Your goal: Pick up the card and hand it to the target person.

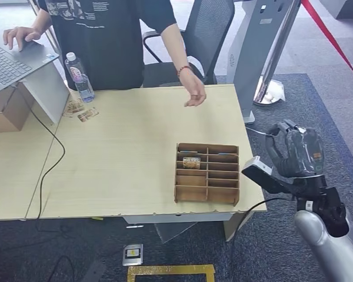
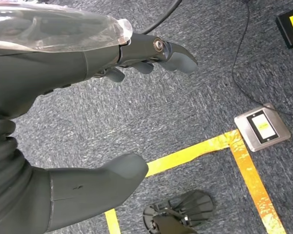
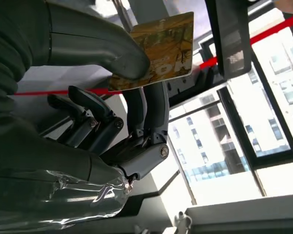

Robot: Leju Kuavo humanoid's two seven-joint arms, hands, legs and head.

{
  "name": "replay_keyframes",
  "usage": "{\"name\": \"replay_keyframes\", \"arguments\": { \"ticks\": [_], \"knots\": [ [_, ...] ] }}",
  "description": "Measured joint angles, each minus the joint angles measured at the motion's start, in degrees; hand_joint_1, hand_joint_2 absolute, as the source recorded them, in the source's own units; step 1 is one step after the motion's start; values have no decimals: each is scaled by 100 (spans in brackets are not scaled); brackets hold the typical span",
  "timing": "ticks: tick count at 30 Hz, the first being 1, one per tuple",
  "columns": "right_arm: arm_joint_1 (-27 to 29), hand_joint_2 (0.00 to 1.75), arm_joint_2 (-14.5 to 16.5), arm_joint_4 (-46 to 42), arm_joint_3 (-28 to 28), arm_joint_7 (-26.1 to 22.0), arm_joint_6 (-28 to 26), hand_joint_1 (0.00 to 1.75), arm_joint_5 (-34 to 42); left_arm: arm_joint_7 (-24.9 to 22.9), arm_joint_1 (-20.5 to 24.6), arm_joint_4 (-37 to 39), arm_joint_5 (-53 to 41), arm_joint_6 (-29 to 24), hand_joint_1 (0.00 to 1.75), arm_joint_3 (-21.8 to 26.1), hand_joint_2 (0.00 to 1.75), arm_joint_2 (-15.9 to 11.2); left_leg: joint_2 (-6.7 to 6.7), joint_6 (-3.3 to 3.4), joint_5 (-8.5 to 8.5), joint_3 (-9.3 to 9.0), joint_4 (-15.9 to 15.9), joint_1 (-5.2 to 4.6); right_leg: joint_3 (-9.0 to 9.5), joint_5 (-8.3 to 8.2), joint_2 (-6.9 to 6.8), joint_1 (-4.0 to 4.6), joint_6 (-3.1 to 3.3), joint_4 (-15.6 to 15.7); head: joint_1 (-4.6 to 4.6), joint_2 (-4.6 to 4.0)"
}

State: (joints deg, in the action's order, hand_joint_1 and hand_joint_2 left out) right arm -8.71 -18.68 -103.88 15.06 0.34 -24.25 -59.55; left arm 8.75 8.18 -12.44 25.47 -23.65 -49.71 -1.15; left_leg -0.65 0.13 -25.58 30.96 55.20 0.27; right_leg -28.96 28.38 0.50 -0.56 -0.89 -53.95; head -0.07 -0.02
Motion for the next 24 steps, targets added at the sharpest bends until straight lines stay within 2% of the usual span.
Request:
{"name": "replay_keyframes", "arguments": {
  "ticks": [4, 9, 16, 24],
  "knots": [
    [-631, 175, 119, 370, -42, 810, 125, 175, -842, -23, 49, 0, -15, 5, 0, -58, 175, 34, -1, 0, 0, 2, 0, 0, 2, -1, -1, 0, -1, -1, 1, 0],
    [-1037, 175, 280, 845, 2, 1047, 170, 175, -1097, -39, 57, 0, -14, 5, 0, -84, 175, 50, -2, 0, 0, 4, 0, 0, 1, -1, -3, 0, -1, -1, 1, 0],
    [-1470, 175, 457, 1381, 169, 1421, 543, 175, -1619, -50, 65, 0, -44, 7, 0, -91, 175, 70, -4, 0, 0, 5, 0, 0, 1, -1, -4, 1, -1, -2, 0, 0],
    [-1665, 175, 591, 1687, 356, 1458, 787, 173, -1627, -111, 82, 0, -92, 30, 0, -91, 175, 83, -5, 0, 0, 6, 0, 0, 1, -1, -5, 1, -1, -2, 0, 0]
  ]
}}
